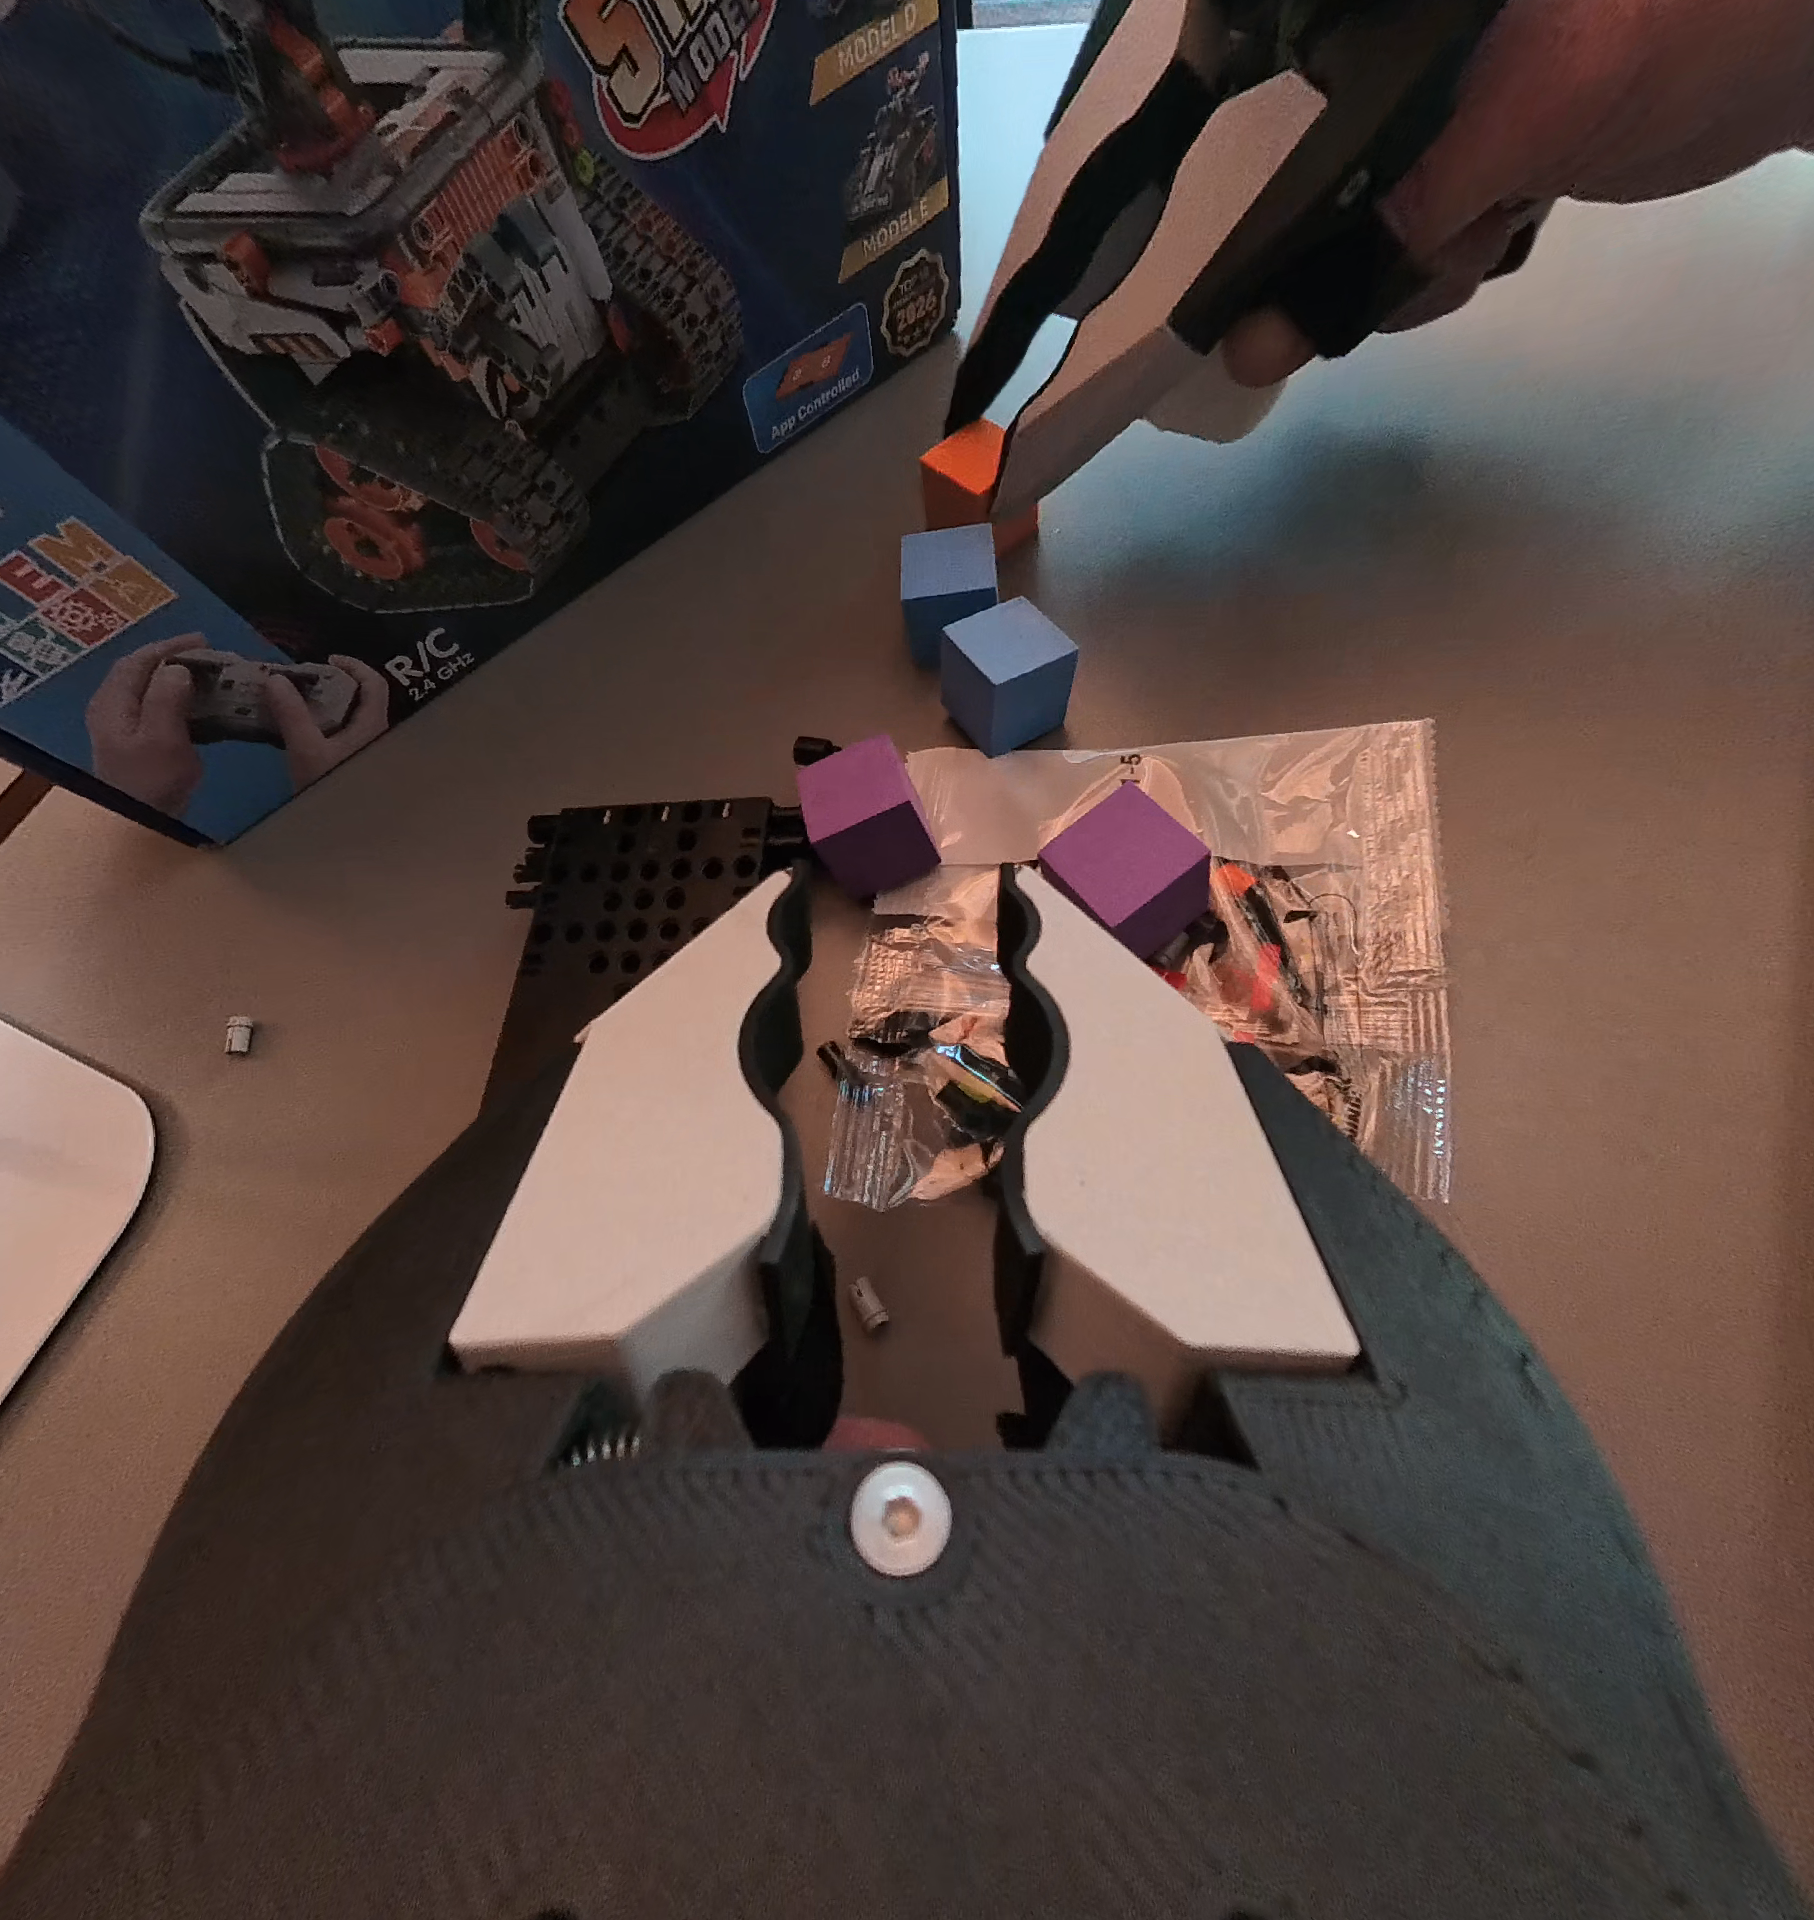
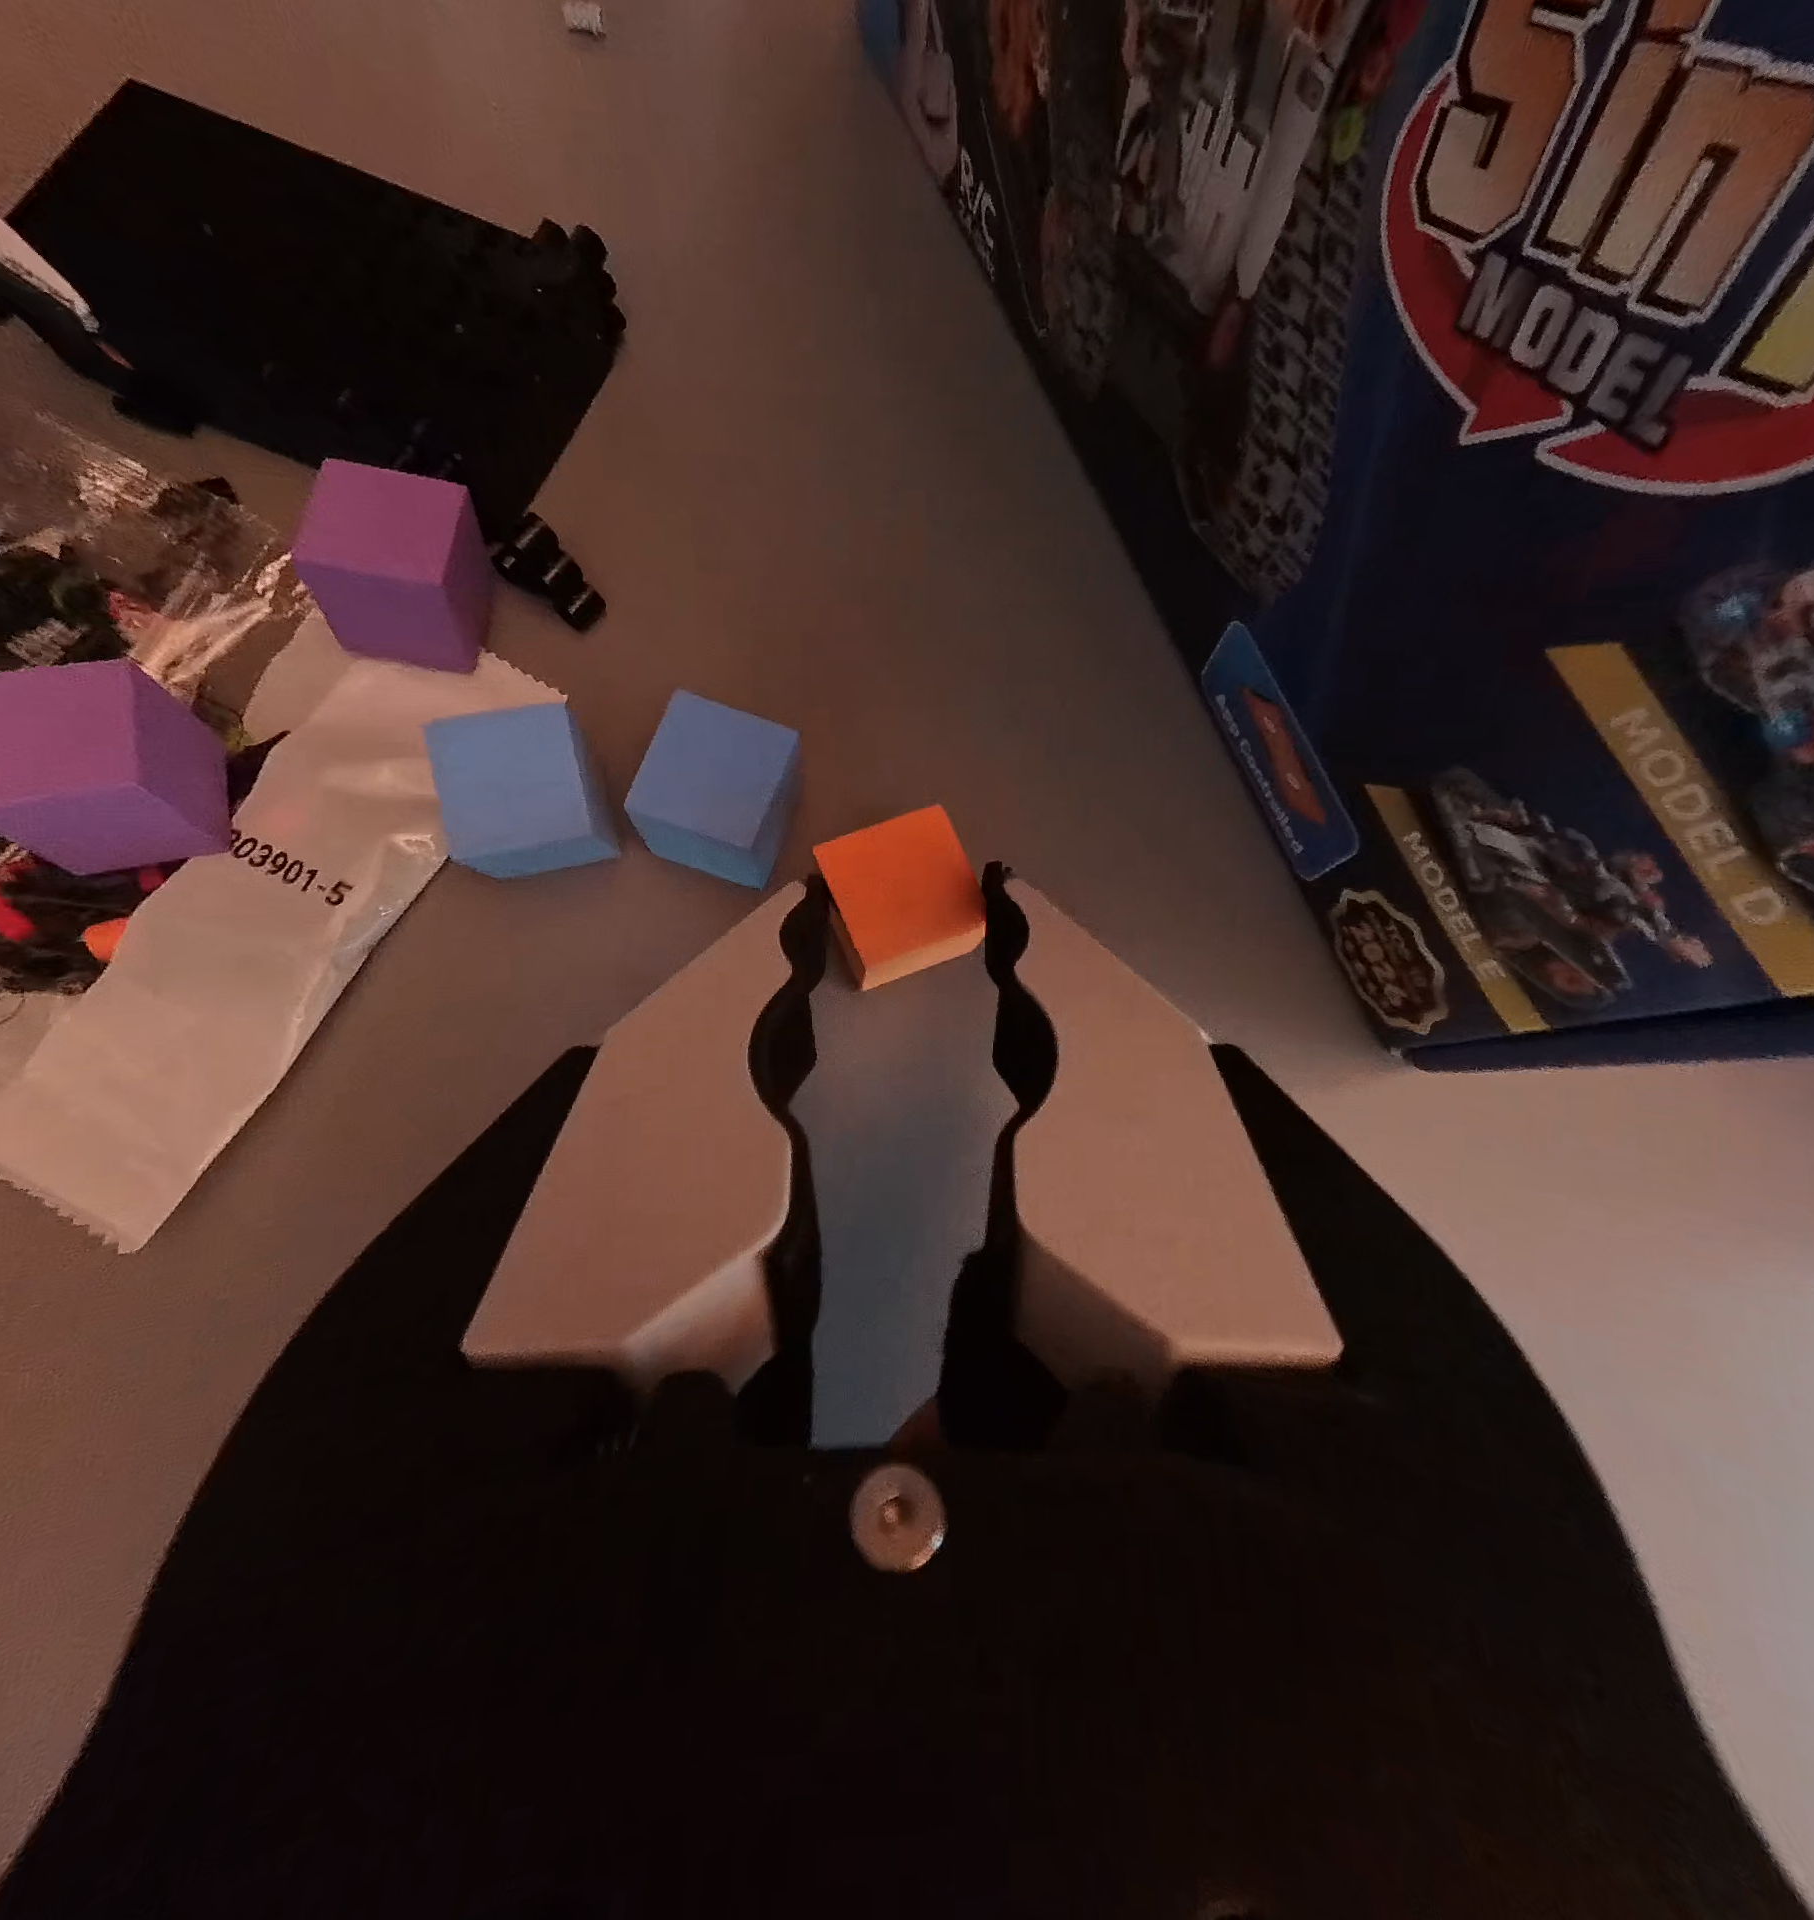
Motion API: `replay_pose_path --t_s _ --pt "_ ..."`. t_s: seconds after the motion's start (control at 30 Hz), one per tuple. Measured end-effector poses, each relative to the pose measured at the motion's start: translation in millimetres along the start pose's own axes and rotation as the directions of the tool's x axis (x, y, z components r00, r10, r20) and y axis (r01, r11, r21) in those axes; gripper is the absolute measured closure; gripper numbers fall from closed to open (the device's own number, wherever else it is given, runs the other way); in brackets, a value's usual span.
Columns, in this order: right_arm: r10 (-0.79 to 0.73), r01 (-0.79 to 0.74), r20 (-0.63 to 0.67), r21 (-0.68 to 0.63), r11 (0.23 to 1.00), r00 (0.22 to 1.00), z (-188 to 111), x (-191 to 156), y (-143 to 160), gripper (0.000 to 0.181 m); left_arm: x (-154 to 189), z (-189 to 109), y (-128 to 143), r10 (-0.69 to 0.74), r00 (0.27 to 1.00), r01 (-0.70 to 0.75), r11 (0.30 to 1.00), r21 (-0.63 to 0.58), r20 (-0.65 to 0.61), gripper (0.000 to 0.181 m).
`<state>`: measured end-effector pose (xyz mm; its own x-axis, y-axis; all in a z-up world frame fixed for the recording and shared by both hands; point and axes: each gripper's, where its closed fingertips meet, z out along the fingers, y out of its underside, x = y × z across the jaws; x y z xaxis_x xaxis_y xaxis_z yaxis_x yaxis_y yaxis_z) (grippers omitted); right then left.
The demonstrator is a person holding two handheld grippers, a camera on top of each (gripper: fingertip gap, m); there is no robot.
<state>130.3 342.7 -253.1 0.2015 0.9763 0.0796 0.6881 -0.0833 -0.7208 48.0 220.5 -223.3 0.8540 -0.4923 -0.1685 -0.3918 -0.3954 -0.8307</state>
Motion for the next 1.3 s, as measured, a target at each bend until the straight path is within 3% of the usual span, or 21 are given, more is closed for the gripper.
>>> replay_pose_path --t_s 0.13,0.23,0.33,0.47,0.6,0.7,0.83,1.07,1.3 --pt "-0.005 0.005 -0.078 0.000 1.000 0.997 -35.0 -2.7 -2.5 0.153 -0.1 0.2 1.9 -0.004 1.000 0.004 1.000 -0.004 0.000 0.147" --pt "-0.007 0.017 -0.166 0.059 0.998 0.986 -103.4 -7.9 -10.9 0.153 -0.5 -0.1 2.1 -0.008 1.000 0.008 1.000 -0.003 0.001 0.147" --pt "0.038 -0.007 -0.292 0.106 0.994 0.956 -190.2 3.5 0.2 0.153 -0.1 -0.1 1.8 -0.008 1.000 0.008 1.000 -0.001 0.003 0.147" --pt "0.185 -0.135 -0.450 0.141 0.981 0.874 -301.8 37.1 52.9 0.153 1.2 0.4 1.1 -0.005 1.000 0.005 1.000 -0.004 0.005 0.147" --pt "0.351 -0.302 -0.537 0.181 0.936 0.767 -375.5 65.6 117.7 0.152 2.7 1.2 0.7 -0.003 1.000 0.003 1.000 -0.005 0.004 0.148" --pt "0.411 -0.375 -0.542 0.181 0.909 0.733 -392.2 72.8 151.5 0.153 3.0 1.8 2.3 -0.006 1.000 0.006 1.000 -0.009 0.003 0.148" --pt "0.431 -0.425 -0.543 0.144 0.893 0.721 -383.8 79.8 176.1 0.153 2.8 1.9 3.3 -0.007 1.000 0.007 1.000 -0.011 0.004 0.147" --pt "0.459 -0.468 -0.514 0.123 0.875 0.725 -363.9 87.2 185.5 0.152 2.6 0.9 3.7 -0.008 1.000 0.008 1.000 -0.011 0.004 0.148" --pt "0.446 -0.453 -0.538 0.130 0.882 0.715 -374.3 88.7 179.9 0.139 3.3 1.7 2.8 -0.006 1.000 0.006 1.000 -0.010 0.000 0.148"
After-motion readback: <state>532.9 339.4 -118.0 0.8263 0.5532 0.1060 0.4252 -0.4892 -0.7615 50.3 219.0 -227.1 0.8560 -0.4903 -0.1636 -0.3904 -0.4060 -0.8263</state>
